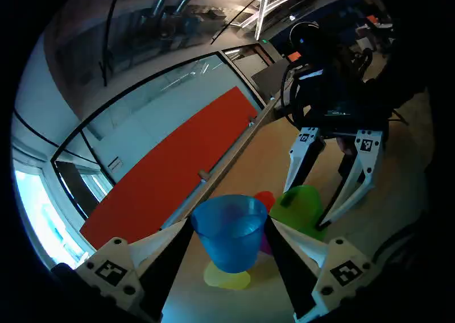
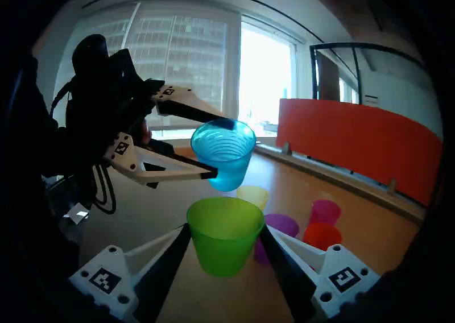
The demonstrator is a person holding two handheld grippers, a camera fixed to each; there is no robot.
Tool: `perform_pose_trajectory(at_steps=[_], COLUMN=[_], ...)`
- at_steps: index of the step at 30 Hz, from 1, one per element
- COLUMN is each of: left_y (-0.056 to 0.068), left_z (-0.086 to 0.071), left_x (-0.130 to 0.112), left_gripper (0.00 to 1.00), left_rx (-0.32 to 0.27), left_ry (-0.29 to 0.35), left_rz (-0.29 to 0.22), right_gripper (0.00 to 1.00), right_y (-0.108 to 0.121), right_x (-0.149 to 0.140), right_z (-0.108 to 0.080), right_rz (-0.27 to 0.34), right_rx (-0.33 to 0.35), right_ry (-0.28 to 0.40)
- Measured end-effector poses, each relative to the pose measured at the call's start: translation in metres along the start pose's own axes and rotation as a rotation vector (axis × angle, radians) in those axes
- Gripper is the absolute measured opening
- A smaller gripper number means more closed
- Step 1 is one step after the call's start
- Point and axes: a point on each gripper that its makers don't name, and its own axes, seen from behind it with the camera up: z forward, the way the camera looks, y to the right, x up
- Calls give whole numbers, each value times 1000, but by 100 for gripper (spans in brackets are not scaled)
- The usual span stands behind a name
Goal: Pour water
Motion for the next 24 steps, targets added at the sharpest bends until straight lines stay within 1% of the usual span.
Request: perform_pose_trajectory(at_steps=[7, 12, 18, 24], left_y=[2, 4, 6, 5], left_z=[4, 7, 11, 14], left_x=[1, 0, 1, 4], left_gripper=[88, 88, 88, 88], left_rx=[-9, -24, -40, -49], left_ry=[-9, -17, -23, -27], left_rz=[55, 87, 136, 166], right_gripper=[91, 91, 91, 91], right_y=[1, 2, 4, 5], right_x=[-1, 0, -1, 0], right_z=[1, 2, 2, 3], right_rz=[2, 2, 0, 2], right_rx=[1, 0, -6, -7], right_ry=[-2, -1, 1, 3])
